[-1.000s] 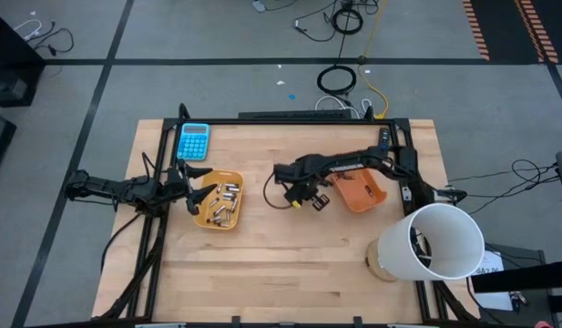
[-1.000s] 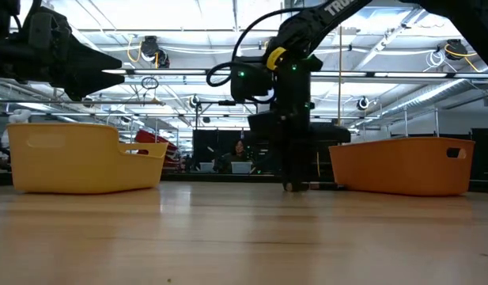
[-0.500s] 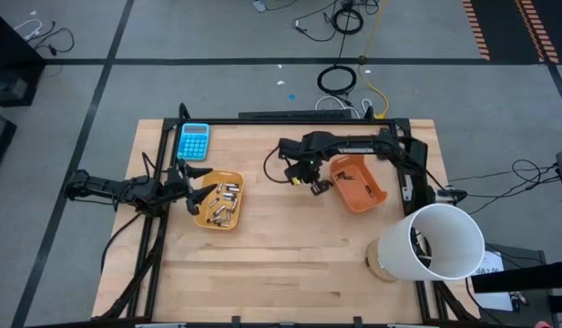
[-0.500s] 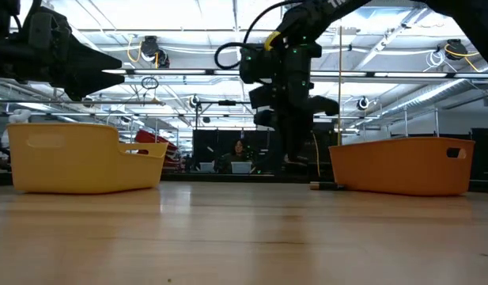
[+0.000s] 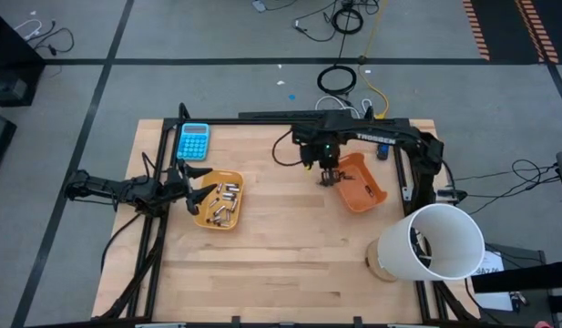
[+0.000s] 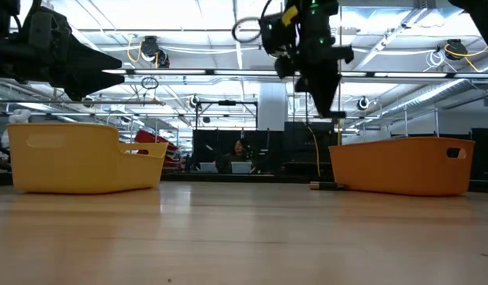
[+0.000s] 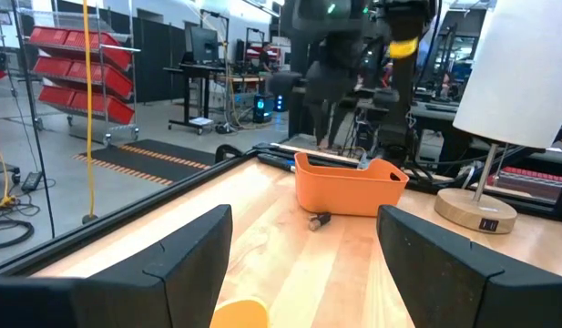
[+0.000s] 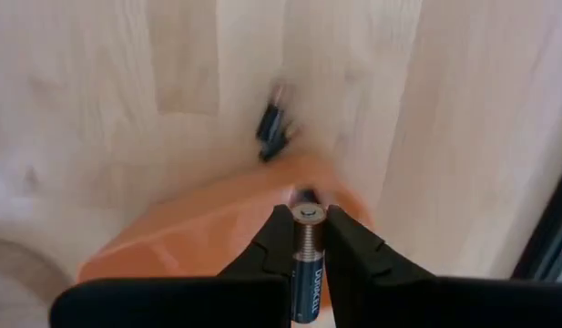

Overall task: Sort batteries
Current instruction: Put the black battery into the orange bin

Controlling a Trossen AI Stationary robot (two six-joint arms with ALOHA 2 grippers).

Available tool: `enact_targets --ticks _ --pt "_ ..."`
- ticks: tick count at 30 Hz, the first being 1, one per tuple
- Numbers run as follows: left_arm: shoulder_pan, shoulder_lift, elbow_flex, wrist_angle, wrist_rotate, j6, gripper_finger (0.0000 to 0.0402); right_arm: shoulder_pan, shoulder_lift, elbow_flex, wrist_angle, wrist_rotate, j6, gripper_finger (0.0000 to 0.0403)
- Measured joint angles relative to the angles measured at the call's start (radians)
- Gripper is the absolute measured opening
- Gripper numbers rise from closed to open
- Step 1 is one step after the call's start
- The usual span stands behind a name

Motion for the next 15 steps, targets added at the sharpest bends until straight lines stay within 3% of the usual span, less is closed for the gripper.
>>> enact_targets --ticks 15 --pt "0.0 0.0 0.0 0.0 0.0 0.0 0.0281 -0.031 0.005 -0.058 -0.056 -0.023 0.068 0.0033"
